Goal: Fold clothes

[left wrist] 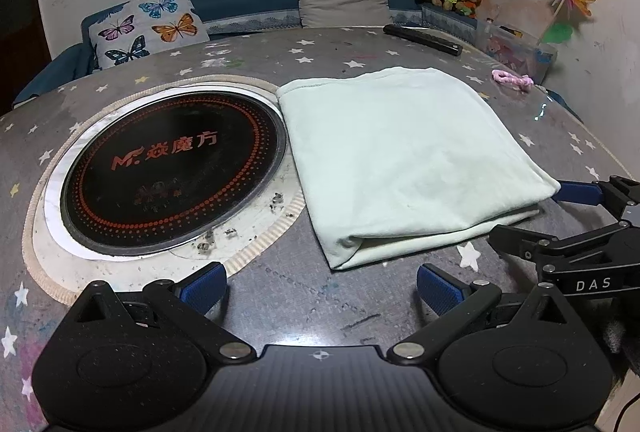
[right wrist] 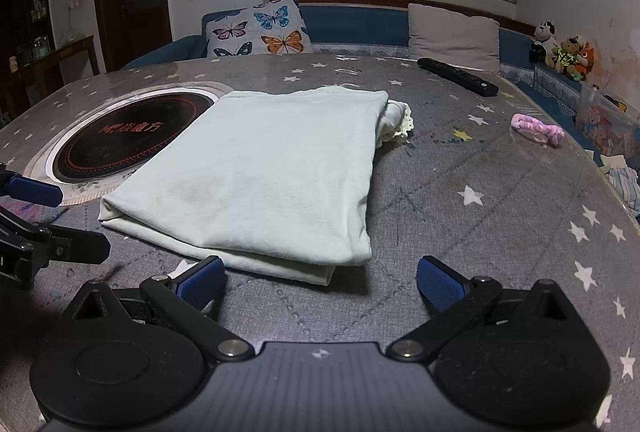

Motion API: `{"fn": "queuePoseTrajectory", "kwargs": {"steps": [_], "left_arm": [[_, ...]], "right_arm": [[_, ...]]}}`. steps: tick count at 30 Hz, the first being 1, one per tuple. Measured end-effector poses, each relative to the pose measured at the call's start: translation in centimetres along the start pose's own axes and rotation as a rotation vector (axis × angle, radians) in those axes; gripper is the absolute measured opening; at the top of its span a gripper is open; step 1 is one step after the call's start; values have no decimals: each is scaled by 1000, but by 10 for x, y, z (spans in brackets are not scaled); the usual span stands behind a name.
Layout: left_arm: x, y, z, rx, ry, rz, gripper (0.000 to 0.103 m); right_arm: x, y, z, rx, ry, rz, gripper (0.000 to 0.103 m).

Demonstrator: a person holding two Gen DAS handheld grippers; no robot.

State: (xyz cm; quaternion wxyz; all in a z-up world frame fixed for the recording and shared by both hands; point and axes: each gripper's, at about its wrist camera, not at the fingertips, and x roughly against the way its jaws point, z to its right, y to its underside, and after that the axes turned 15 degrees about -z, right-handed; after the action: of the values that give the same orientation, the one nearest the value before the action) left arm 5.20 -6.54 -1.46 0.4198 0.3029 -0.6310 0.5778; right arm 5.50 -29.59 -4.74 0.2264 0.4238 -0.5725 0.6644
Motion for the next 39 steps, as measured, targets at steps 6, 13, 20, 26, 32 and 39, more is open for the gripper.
{"fn": "queuePoseTrajectory", "kwargs": {"steps": [6, 13, 20, 26, 32, 39], "left_arm": [[1, -2, -1, -1, -2, 5, 103], [1, -5, -1, -9, 0, 12, 103], [3, -12, -7, 7, -5, 30, 103], [6, -21, -15, 28, -13, 54, 103], [6, -33, -18, 28, -21, 69, 103], [4, -46, -20, 31, -23, 85, 103]], "right_arm": [[0, 0, 1, -1, -2, 0, 103], [1, 0, 2, -1, -9, 3, 103], [2, 1, 4, -8, -21, 10, 103], [4, 2, 9, -30, -49, 25, 103], [4, 1, 7, -24, -42, 18, 103], [1, -1, 1, 3, -7, -6, 103]]}}
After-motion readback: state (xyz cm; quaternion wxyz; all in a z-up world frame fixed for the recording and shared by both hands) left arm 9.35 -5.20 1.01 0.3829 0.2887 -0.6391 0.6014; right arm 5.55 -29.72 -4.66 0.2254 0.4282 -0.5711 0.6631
